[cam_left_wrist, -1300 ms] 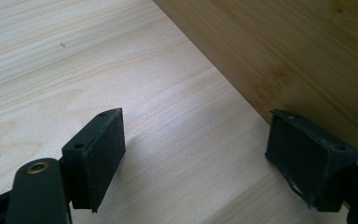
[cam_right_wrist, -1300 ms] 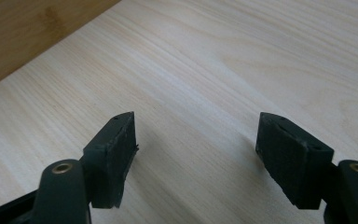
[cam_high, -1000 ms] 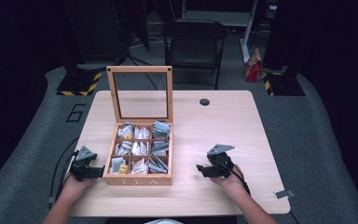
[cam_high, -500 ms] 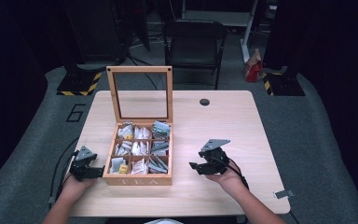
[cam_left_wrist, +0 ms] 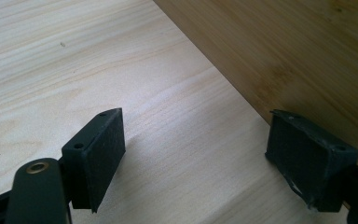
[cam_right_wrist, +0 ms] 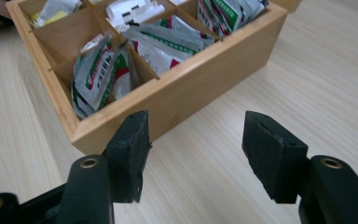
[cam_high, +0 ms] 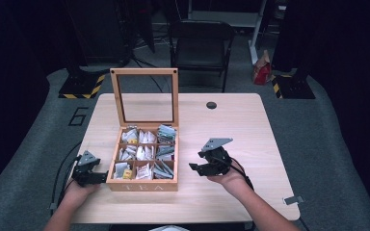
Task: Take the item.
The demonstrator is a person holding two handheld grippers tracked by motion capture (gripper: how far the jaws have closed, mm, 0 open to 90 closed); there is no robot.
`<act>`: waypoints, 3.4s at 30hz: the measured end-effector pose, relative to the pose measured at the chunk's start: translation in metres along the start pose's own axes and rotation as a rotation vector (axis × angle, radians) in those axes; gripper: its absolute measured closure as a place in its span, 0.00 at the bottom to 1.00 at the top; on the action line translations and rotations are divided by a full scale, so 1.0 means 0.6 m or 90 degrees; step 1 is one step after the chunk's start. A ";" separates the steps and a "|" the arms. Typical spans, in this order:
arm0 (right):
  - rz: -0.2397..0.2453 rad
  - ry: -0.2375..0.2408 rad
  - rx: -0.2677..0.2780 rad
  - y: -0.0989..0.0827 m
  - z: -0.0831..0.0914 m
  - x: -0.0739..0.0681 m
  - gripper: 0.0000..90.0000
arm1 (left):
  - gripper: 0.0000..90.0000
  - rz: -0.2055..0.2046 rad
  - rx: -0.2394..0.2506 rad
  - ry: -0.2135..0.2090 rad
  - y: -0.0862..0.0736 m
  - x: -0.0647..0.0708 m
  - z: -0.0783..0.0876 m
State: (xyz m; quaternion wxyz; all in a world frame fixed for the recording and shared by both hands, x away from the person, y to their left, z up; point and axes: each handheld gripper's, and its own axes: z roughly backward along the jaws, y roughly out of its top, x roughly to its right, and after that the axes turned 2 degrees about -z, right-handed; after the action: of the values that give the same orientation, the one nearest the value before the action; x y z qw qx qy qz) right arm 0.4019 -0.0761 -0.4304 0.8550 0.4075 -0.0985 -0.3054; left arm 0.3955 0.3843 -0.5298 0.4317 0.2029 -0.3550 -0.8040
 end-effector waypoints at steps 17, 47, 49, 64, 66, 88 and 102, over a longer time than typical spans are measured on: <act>0.029 0.024 0.006 0.046 -0.015 -0.025 0.59 | 0.21 0.000 0.000 0.000 0.000 0.000 0.000; 0.073 0.083 -0.010 0.049 -0.084 -0.077 0.76 | 0.21 -0.003 0.005 0.004 0.000 -0.001 -0.001; 0.073 0.081 -0.010 0.049 -0.086 -0.077 0.76 | 0.21 -0.003 0.008 0.004 0.000 -0.001 -0.001; 0.076 0.089 -0.026 0.046 -0.110 -0.069 0.86 | 0.21 -0.004 0.004 0.002 0.000 -0.001 0.000; 0.071 0.086 -0.027 0.046 -0.111 -0.068 0.86 | 0.21 -0.003 0.008 0.004 0.000 -0.001 -0.001; 0.060 0.108 -0.047 0.035 -0.133 -0.080 0.99 | 0.21 -0.003 0.004 0.003 0.000 -0.001 -0.001; 0.054 0.118 -0.046 0.048 -0.121 -0.081 1.00 | 0.21 -0.003 0.006 0.003 0.000 -0.001 -0.001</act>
State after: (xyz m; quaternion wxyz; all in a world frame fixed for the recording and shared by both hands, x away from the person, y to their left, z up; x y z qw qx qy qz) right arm 0.4060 0.0132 -0.4518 0.8867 0.3985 -0.0249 -0.2332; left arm 0.3961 0.3845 -0.5302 0.4295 0.2074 -0.3573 -0.8030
